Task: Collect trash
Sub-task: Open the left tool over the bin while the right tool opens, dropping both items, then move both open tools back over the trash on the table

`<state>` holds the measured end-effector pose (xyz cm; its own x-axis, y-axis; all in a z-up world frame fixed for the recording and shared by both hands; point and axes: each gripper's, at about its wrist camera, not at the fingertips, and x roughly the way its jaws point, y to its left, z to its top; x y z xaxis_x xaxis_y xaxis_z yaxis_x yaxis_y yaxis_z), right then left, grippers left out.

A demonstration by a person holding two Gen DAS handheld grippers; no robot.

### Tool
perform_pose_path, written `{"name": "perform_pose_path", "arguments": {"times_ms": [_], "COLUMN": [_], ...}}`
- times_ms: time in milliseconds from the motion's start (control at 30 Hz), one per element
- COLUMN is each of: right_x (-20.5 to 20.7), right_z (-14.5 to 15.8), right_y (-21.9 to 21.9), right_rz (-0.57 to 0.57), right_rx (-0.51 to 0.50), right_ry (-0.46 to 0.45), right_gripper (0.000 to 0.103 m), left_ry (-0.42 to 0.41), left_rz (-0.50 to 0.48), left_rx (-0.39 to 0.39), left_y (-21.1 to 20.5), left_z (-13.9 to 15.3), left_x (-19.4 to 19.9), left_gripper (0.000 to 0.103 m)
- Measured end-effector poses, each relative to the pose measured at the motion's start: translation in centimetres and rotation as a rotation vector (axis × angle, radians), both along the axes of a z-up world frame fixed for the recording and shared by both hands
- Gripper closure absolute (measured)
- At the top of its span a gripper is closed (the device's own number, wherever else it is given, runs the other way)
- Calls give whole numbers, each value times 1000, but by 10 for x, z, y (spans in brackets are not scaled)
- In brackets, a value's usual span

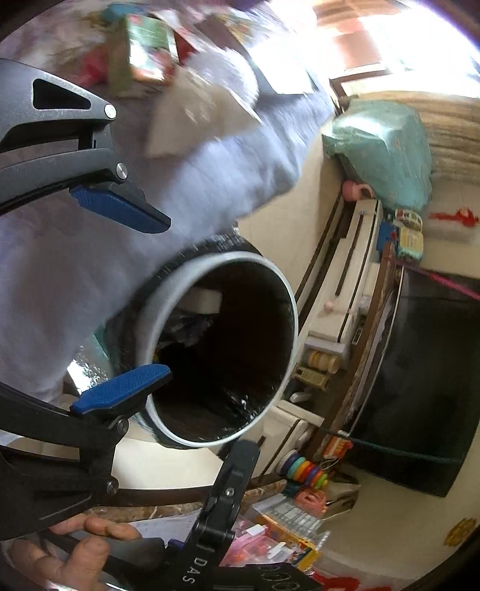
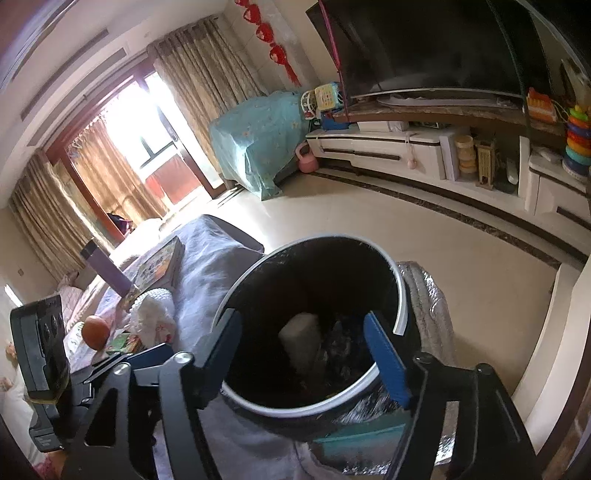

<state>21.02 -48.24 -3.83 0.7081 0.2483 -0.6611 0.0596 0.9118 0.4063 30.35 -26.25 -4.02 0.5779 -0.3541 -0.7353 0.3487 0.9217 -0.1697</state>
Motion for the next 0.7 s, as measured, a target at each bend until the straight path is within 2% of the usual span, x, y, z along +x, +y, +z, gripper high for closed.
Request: {"name": "perform_pose_path", "arguments": {"times_ms": [300,700], "right_x": [-27,-35], "right_z": [4,-2], "right_y": [43,109], "right_rz": [65,192], "right_rx": [31,28], "right_ry": [-33,-13], "right_gripper": [15,14], "left_ry": [-5,15], "left_rz": [109,247], "left_rx": [-61,-88], "left_y": [61,132], "left_z": [-2,-9], "left_x": [-56,-114], "left_gripper": [27,27]}}
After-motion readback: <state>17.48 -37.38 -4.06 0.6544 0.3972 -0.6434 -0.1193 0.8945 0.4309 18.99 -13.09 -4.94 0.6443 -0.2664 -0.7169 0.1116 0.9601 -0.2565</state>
